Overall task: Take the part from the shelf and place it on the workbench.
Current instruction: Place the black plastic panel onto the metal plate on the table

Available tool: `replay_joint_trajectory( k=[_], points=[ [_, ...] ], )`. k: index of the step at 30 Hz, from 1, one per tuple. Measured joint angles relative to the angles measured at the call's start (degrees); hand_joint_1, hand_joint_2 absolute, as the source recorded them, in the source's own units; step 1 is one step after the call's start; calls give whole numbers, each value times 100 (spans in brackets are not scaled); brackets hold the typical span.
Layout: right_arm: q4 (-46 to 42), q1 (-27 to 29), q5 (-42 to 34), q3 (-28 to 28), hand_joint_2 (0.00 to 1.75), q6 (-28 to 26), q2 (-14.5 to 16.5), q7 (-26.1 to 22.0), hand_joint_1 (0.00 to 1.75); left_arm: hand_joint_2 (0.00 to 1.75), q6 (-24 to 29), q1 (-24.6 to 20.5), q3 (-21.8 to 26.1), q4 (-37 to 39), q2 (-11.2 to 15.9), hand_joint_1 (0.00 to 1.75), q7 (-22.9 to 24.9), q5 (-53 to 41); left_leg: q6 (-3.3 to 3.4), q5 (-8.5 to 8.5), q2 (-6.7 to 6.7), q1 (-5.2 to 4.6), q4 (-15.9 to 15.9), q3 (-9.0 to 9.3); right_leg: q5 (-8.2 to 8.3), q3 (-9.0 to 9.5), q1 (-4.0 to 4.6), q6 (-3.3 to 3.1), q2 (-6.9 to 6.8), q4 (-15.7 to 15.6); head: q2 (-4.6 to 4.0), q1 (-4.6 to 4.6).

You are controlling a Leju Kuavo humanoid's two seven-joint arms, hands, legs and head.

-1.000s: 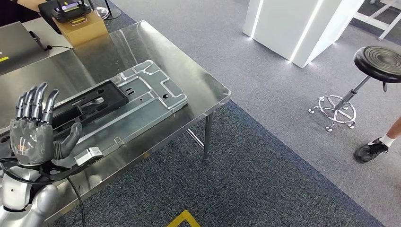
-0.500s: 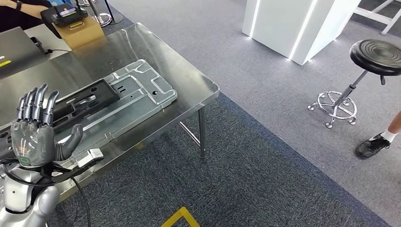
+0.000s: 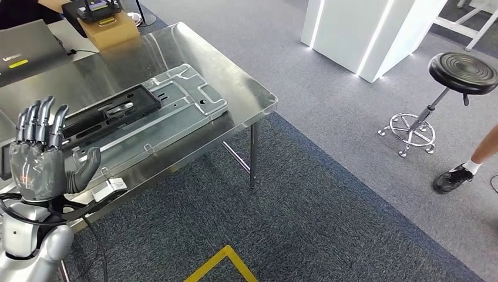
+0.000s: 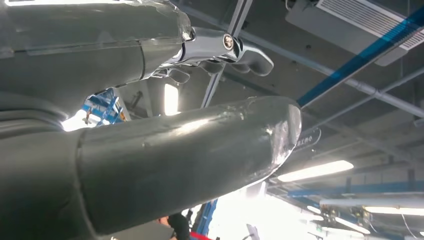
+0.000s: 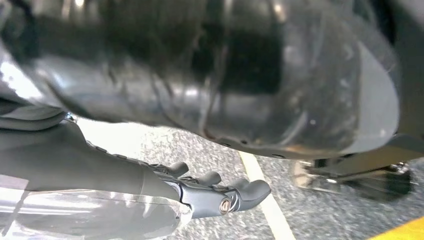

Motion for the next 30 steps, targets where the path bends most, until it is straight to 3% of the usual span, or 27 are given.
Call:
replay_joint_trajectory(
  k=[1,2,3,4,6,7,9,12,13,15,17,19,23,25,27,30],
  points=[
    [0,0,0,0,0,0,-1,1,0,0,-1,1,-3,0,-4,0,0,-1,-8,61,4,-2,14,-87,-94,-39,-15,20,-1,284,0,1],
    [0,0,0,0,0,0,-3,2,0,0,-1,1,-8,0,-8,0,0,-1,-21,115,7,-2,33,-178,-60,-2,-31,36,-3,409,0,0],
    [0,-2,-1,-1,0,-1,-5,5,0,0,-1,1,-11,0,-11,0,0,-1,-39,164,8,0,59,-267,74,155,-47,48,-5,307,0,0],
    [0,-5,-1,-1,0,1,-7,4,0,0,0,0,-14,0,-14,0,0,-1,-59,202,8,3,88,-347,225,414,-63,53,-7,5,0,0],
    [0,-18,-1,-1,0,13,-13,-23,0,0,16,5,-16,-1,-16,0,4,16,-113,257,5,-1,158,-475,305,1005,-66,30,-2,-816,0,-5],
    [0,-22,0,-1,0,20,-14,-47,0,0,35,13,-16,-1,-16,0,7,35,-147,278,4,-3,182,-509,269,1179,-52,3,3,-1100,0,-6],
    [0,-23,1,0,0,25,-16,-85,0,0,108,51,-15,3,-21,0,-3,95,-188,273,4,-5,201,-537,228,1254,-26,-47,8,-1303,-1,-9],
    [0,-1,2,0,0,29,-15,-105,0,131,240,147,-9,14,-39,0,-109,221,-130,176,-3,5,194,-558,274,1232,-10,-80,-4,-1333,-1,-6],
    [0,7,2,0,0,34,-14,-107,0,175,263,183,-8,19,-44,0,-145,244,-130,213,-7,11,181,-566,289,1222,-3,-102,-7,-1328,0,-7],
    [0,10,0,-1,0,49,-14,-111,0,175,284,246,-7,28,-48,0,-190,268,-177,367,-11,22,148,-572,317,1188,7,-135,-11,-1305,0,-7],
    [0,9,-4,-2,0,70,-14,-112,0,87,299,294,3,34,-53,0,-226,315,-214,480,-14,29,142,-594,343,1149,2,-142,-12,-1284,0,-6],
    [0,10,-11,-2,0,94,-14,-114,0,0,307,328,27,36,-60,0,-255,363,-206,489,-18,29,169,-634,361,1112,-7,-131,-16,-1267,0,-7],
    [0,8,-34,-7,0,107,-12,-122,0,0,316,372,97,36,-70,0,-299,408,-149,480,-20,19,189,-673,373,1089,-8,-101,-22,-1281,-1,-7],
    [0,8,-50,-9,0,107,-12,-123,0,0,318,377,122,34,-78,0,-309,415,-118,524,2,44,55,-602,352,1116,-6,-72,-15,-1289,-1,-7],
    [0,10,-64,-16,0,107,-15,-126,0,0,326,376,130,33,-100,0,-339,419,-90,588,49,77,-102,-525,131,1014,-9,-32,-8,-1026,0,-4],
    [0,10,-69,-28,0,109,-20,-128,0,0,333,385,130,33,-169,0,-426,411,-82,608,137,79,-115,-562,-389,524,-52,52,-8,-61,0,-3]
  ],
)
